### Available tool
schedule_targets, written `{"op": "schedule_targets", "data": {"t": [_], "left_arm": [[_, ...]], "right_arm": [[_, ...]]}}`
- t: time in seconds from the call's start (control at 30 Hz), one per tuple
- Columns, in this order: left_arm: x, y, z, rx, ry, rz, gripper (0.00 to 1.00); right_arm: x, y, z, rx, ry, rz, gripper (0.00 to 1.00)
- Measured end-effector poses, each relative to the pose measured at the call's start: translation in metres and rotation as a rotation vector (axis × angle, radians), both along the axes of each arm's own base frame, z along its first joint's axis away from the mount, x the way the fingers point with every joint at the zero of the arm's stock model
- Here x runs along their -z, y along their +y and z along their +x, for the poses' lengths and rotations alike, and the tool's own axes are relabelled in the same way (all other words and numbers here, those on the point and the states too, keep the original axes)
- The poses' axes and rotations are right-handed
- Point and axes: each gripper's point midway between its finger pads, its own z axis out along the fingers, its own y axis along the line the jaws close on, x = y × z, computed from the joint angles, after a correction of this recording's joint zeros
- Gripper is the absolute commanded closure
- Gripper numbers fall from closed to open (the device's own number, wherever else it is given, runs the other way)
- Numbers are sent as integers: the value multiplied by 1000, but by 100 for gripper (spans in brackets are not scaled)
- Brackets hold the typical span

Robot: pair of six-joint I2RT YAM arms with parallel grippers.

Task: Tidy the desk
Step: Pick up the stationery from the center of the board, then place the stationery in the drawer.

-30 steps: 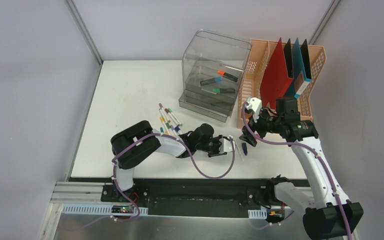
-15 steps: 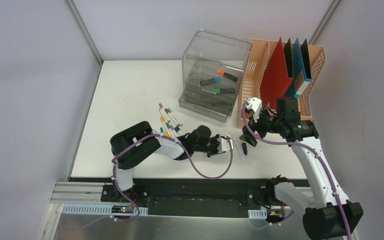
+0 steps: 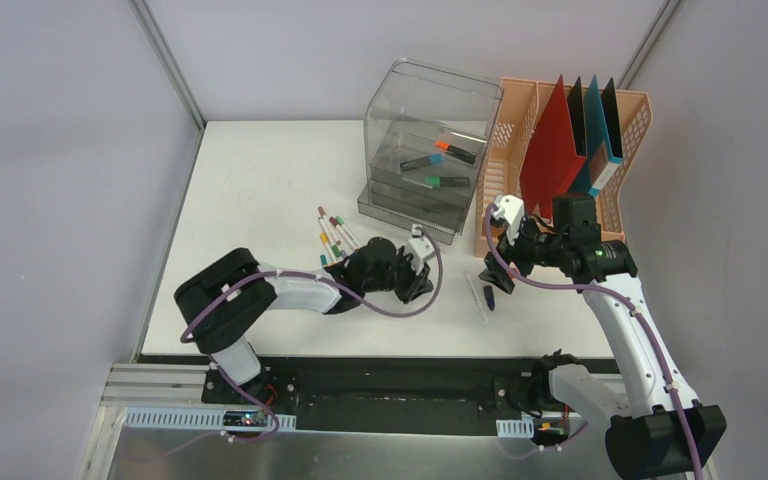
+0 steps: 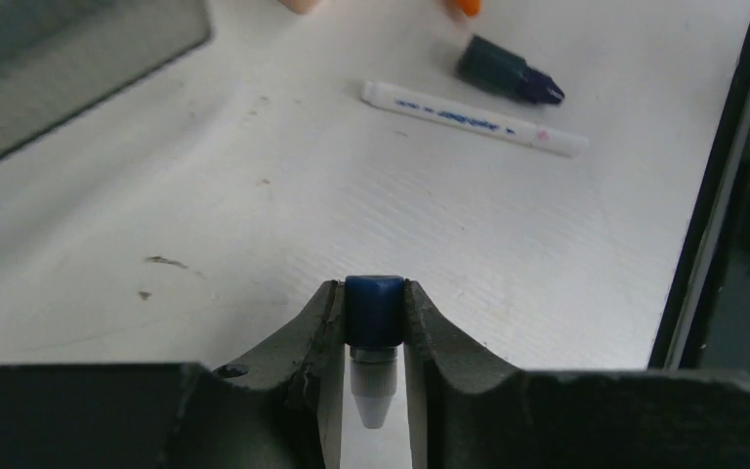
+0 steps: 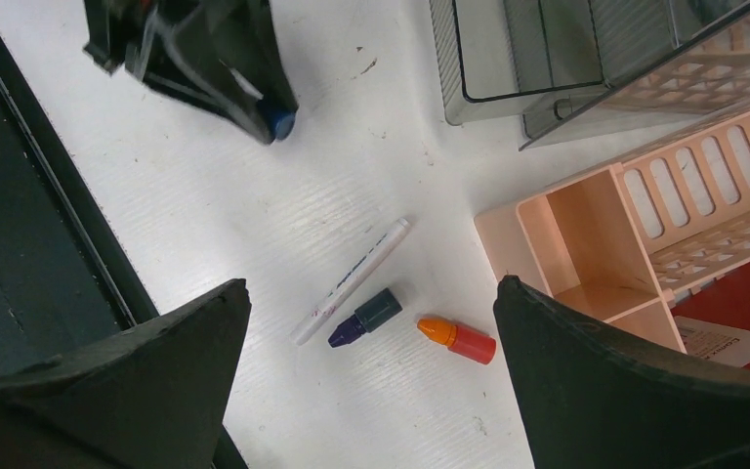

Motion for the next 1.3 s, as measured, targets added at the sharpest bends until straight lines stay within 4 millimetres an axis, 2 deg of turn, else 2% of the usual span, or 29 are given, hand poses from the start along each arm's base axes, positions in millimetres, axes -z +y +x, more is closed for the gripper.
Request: {"op": "schedule_targets", "data": {"t": [0.13, 0.2, 0.4, 0.7, 0.83, 0.97, 1.1, 1.3], "left_arm": [[-27, 11, 24, -104, 127, -78, 100], [-35, 21, 33, -171, 183, -99, 100], [-55, 37, 47, -391, 305, -79, 100], [-103, 71, 86, -766, 289, -127, 100], [-119, 78, 100, -857, 287, -171, 100], [-141, 82, 123, -940, 301, -248, 100], [-148, 90, 151, -1027, 335, -304, 100], [-135, 102, 181, -1156, 433, -346, 100]], "right_arm": [[0, 0, 0, -1, 0, 1, 1], [0, 0, 0, -1, 0, 1, 1], [0, 0, 0, -2, 0, 2, 1], [0, 0, 0, -1, 0, 2, 1], [0, 0, 0, -1, 1, 2, 1], [0, 0, 0, 0, 1, 2, 1], [0, 0, 0, -1, 1, 2, 1], [0, 0, 0, -1, 1, 2, 1]]}}
